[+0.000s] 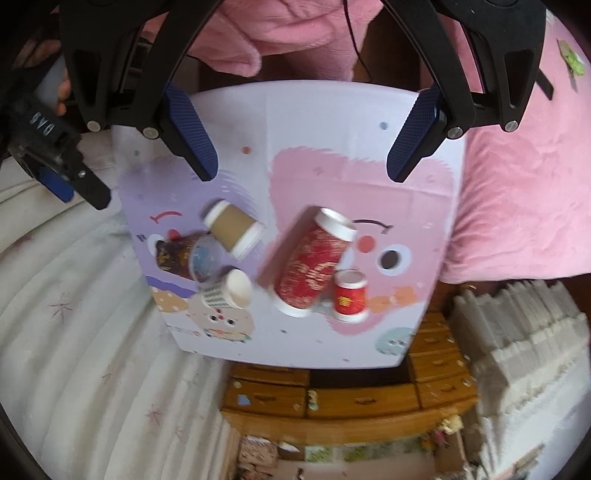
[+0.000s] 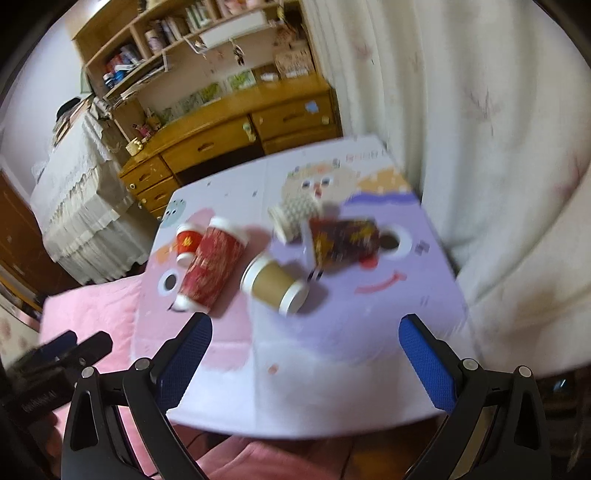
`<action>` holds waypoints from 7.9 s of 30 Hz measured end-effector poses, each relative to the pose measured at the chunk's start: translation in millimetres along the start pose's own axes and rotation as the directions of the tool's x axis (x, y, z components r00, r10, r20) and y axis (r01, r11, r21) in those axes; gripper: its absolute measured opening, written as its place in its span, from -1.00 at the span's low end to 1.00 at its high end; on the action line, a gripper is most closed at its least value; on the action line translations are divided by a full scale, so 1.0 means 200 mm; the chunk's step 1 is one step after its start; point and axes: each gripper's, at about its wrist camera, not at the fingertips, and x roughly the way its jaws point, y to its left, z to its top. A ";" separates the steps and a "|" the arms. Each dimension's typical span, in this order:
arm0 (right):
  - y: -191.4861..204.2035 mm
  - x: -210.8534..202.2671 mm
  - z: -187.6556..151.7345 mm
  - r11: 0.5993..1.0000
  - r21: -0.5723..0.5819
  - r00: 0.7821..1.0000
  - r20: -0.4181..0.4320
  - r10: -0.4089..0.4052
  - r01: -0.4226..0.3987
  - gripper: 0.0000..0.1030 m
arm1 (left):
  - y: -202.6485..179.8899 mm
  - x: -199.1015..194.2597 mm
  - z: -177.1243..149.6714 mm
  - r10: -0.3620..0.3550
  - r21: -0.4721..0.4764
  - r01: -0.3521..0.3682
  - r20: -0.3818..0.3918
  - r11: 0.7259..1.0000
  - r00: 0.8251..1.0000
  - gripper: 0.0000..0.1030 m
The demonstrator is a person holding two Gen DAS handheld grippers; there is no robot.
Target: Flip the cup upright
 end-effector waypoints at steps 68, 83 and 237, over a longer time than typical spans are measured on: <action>0.45 2.23 0.68 0.340 -0.841 0.801 -0.520 -0.297 -0.420 0.29 | 0.60 0.78 0.24 -0.307 -0.565 0.076 -0.327 0.822 0.894 0.78; 0.43 1.65 0.95 0.883 -0.403 0.787 -0.613 -0.065 -0.240 0.29 | 0.49 0.64 0.19 -0.274 -0.446 0.112 -0.318 0.888 0.908 0.78; -0.37 0.83 -0.43 0.869 0.494 0.747 -0.588 0.311 0.027 0.69 | -0.08 0.70 -0.56 -0.356 0.403 0.337 -0.032 0.851 0.934 0.30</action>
